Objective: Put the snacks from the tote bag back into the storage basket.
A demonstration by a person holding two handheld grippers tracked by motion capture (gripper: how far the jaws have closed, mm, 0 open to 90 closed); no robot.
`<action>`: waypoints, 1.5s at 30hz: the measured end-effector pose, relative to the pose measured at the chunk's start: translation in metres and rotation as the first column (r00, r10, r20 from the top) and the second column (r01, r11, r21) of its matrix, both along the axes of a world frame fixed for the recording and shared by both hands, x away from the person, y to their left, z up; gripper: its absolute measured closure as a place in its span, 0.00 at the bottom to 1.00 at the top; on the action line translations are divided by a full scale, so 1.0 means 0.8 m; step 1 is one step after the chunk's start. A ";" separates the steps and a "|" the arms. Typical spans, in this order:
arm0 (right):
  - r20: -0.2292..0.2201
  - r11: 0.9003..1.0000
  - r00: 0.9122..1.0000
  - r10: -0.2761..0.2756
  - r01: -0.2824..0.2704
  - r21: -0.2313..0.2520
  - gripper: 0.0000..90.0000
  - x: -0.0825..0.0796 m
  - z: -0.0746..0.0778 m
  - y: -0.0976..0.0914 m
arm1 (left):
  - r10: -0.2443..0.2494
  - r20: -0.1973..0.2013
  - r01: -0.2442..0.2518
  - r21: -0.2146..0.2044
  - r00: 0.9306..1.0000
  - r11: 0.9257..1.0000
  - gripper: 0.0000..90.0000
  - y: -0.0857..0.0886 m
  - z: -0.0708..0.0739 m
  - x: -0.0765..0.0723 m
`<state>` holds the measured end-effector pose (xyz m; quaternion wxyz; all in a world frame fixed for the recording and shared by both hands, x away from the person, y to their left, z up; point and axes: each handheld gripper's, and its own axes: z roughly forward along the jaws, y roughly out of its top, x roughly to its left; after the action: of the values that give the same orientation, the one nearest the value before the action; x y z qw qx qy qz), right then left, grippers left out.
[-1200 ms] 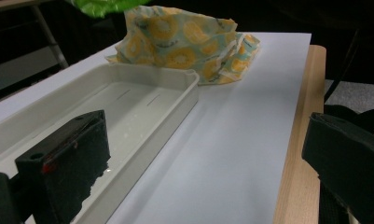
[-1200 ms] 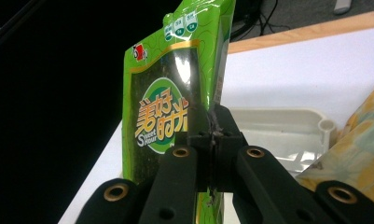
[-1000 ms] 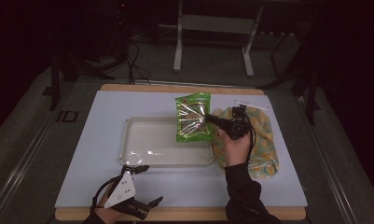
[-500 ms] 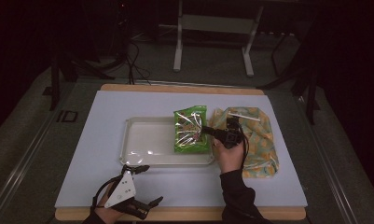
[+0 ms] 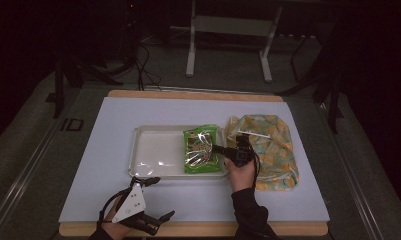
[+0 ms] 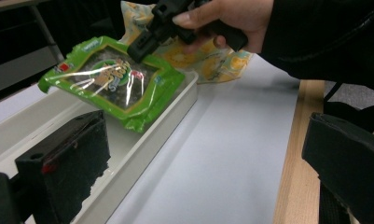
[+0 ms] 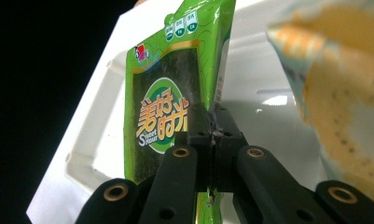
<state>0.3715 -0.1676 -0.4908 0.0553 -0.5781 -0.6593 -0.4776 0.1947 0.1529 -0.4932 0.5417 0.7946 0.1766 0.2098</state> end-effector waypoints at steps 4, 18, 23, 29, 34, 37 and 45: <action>-0.006 1.000 1.000 -0.006 0.006 -0.004 0.99 -0.001 -0.006 0.000 | -0.001 0.001 0.001 0.003 1.000 1.000 0.01 0.000 0.000 0.000; -0.050 0.999 0.999 -0.003 0.001 -0.052 0.98 -0.005 -0.025 0.002 | -0.004 0.003 0.004 0.005 1.000 1.000 0.01 -0.001 0.000 0.000; -0.066 0.998 0.998 0.000 -0.005 -0.070 0.98 -0.003 -0.027 0.003 | -0.004 0.003 0.004 0.005 1.000 1.000 0.01 -0.001 0.000 0.000; -0.079 0.995 0.997 0.014 -0.021 -0.095 0.92 0.002 -0.026 0.006 | -0.007 0.003 0.007 0.007 1.000 1.000 0.01 -0.001 0.000 0.000; -0.084 0.994 0.996 0.024 -0.033 -0.108 0.86 0.004 -0.024 0.008 | -0.006 0.004 0.006 0.005 1.000 1.000 0.01 -0.001 0.000 0.000; -0.079 0.992 0.996 0.032 -0.041 -0.122 0.83 0.005 -0.023 0.010 | -0.007 0.005 0.007 0.008 1.000 1.000 0.01 -0.001 0.000 0.000; -0.056 0.990 0.998 0.032 -0.039 -0.135 0.77 0.005 -0.015 0.009 | -0.007 0.005 0.007 0.010 1.000 1.000 0.01 -0.001 0.000 0.000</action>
<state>0.3755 -0.1604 -0.5032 0.0418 -0.5814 -0.6987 -0.4149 0.1948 0.1518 -0.4932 0.5390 0.7973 0.1715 0.2105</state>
